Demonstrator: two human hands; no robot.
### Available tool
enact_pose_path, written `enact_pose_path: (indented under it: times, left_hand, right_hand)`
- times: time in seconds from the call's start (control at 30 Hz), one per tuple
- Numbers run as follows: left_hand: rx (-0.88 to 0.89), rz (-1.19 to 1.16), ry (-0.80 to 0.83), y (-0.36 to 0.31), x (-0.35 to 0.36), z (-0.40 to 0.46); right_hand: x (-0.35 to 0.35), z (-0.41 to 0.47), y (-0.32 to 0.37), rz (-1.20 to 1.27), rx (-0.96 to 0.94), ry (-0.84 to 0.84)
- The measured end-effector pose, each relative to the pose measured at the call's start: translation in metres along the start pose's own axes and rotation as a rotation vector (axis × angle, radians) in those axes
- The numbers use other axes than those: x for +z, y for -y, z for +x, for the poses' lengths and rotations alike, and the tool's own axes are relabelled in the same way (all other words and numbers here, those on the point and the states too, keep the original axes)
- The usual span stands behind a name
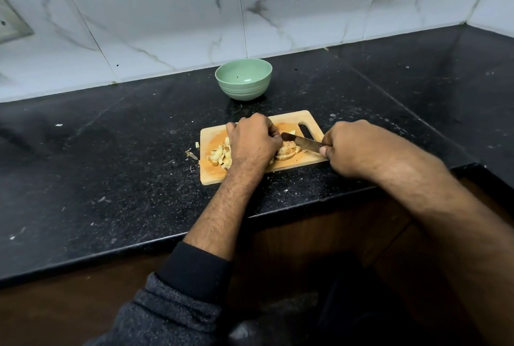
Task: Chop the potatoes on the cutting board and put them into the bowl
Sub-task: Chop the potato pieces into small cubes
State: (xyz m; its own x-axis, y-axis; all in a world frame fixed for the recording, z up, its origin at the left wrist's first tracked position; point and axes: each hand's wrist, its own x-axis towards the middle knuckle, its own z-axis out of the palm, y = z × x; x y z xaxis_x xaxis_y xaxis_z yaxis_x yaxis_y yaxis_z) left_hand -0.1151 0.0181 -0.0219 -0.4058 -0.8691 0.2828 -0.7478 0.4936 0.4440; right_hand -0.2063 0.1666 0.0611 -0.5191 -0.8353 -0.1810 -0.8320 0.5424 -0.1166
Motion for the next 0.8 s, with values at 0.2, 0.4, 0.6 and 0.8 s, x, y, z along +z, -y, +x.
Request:
enact_pose_path:
  times: [0.2,0.4,0.6,0.8]
  left_hand:
    - [0.028,-0.013,-0.105,0.004,0.003,-0.008]
    - [0.083,-0.038,-0.103,0.010,0.001,-0.012]
    - [0.072,0.015,-0.034,0.005,0.000,-0.006]
    - [0.068,0.084,0.040,-0.005,-0.005,0.006]
  right_hand:
    - [-0.022,-0.001,-0.008,-0.066,-0.036,0.049]
    - [-0.014,0.000,-0.010,-0.007,-0.020,-0.014]
    - [-0.006,0.002,-0.005,-0.038,0.014,-0.013]
    - [-0.002,0.005,0.004,-0.049,0.030,-0.009]
